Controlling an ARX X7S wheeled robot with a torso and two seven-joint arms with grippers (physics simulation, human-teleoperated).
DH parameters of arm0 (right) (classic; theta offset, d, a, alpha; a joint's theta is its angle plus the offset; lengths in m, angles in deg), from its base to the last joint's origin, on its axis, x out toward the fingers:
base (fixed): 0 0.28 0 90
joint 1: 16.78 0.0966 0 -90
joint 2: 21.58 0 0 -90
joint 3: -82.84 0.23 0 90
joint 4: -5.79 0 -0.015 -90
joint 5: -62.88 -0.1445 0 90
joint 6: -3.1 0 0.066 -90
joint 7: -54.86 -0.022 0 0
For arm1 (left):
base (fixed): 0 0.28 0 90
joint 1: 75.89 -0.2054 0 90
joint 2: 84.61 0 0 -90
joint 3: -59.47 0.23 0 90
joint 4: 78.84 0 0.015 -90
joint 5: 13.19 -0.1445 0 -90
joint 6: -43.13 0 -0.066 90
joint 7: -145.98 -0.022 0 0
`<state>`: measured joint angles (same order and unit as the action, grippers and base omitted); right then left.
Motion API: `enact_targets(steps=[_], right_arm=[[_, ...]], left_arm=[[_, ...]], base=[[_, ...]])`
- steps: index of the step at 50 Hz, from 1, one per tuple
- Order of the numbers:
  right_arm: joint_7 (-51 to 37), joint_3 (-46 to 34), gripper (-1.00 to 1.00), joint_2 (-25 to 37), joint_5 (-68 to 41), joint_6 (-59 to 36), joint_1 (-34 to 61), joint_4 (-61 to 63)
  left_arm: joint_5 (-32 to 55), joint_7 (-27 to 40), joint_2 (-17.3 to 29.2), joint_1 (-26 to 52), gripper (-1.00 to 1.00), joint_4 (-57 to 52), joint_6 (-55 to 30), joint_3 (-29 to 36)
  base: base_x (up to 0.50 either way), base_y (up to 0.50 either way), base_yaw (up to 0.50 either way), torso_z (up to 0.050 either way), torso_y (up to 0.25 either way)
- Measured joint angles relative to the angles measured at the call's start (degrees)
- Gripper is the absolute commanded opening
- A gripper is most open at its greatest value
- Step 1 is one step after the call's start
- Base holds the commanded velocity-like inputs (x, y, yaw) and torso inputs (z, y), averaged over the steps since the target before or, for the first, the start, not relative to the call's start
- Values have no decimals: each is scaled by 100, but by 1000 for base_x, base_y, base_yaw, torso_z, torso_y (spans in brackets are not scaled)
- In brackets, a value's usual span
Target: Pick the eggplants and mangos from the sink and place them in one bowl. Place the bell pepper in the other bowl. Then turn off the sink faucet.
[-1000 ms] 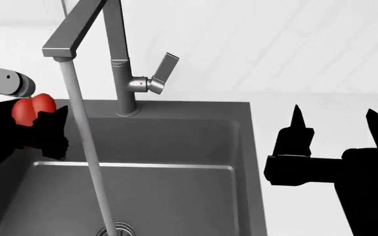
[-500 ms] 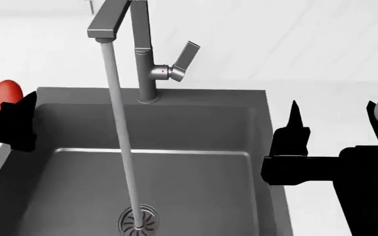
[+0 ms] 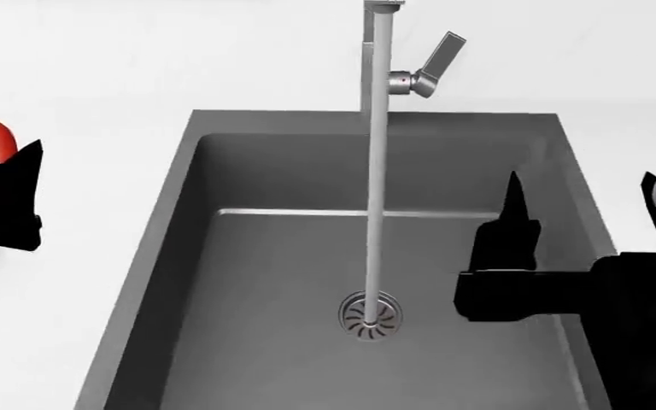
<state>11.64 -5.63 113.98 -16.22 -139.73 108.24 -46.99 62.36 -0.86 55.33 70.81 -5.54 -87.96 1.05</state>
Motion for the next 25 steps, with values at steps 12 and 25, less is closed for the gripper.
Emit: enact_targets(steps=[12, 25], right_arm=[[104, -45, 100, 29, 119, 30, -15, 44], [203, -92, 100, 37, 240, 70, -24, 47]], left_arm=[[87, 97, 81, -18, -100, -122, -3, -65], [152, 155, 141, -77, -100, -204, 16, -111]], base=[[-43, 500, 0, 0, 0], [36, 500, 0, 0, 0]])
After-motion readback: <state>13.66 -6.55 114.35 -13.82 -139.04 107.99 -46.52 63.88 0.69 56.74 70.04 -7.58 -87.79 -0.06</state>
